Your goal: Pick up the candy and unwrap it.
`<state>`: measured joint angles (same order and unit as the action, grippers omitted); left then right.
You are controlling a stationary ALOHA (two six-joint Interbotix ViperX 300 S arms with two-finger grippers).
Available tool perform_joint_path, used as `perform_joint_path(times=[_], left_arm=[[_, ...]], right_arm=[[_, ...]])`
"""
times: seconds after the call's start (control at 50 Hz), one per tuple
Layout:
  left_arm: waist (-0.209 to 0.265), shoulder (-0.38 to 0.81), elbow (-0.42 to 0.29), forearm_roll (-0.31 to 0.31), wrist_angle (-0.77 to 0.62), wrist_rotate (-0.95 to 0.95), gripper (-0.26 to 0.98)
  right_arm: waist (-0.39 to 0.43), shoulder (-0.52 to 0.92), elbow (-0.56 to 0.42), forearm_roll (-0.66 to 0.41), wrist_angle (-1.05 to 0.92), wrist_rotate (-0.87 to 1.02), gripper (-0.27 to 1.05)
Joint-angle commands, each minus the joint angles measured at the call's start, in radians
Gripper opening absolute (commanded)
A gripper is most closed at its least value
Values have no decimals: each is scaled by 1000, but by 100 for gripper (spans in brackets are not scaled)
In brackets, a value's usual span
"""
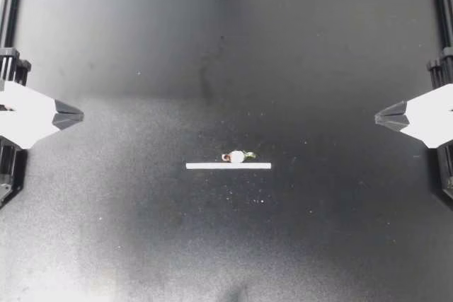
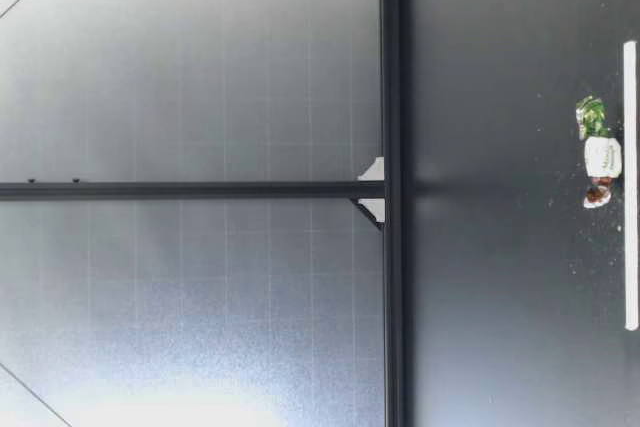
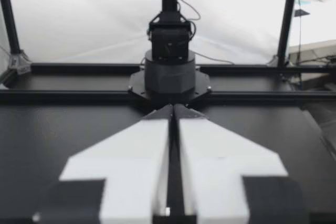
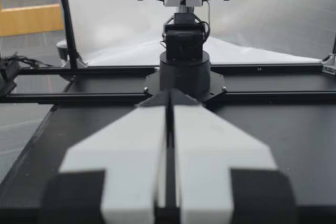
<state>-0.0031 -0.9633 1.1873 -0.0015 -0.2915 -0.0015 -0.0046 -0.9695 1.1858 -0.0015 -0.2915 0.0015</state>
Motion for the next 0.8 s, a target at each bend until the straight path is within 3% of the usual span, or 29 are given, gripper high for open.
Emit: perform_joint_path(times=[0.0,0.16,0.52,0.78], left_arm=[[-14,9,-21,-2,-28,12,-10],[-14,11,2,-2,-40,20,-12],[-14,48,46,-2,-72,9,-12],[-14,71,46,-2,-72,8,-12]], right_arm=[[-8,11,-34,-2,-12,-2,-13],[-25,77,-89,-2,-6,-5,-13],[-106,472,-298,-3,256,-3,-11],[-109,703,-408,-6,405,-5,8]])
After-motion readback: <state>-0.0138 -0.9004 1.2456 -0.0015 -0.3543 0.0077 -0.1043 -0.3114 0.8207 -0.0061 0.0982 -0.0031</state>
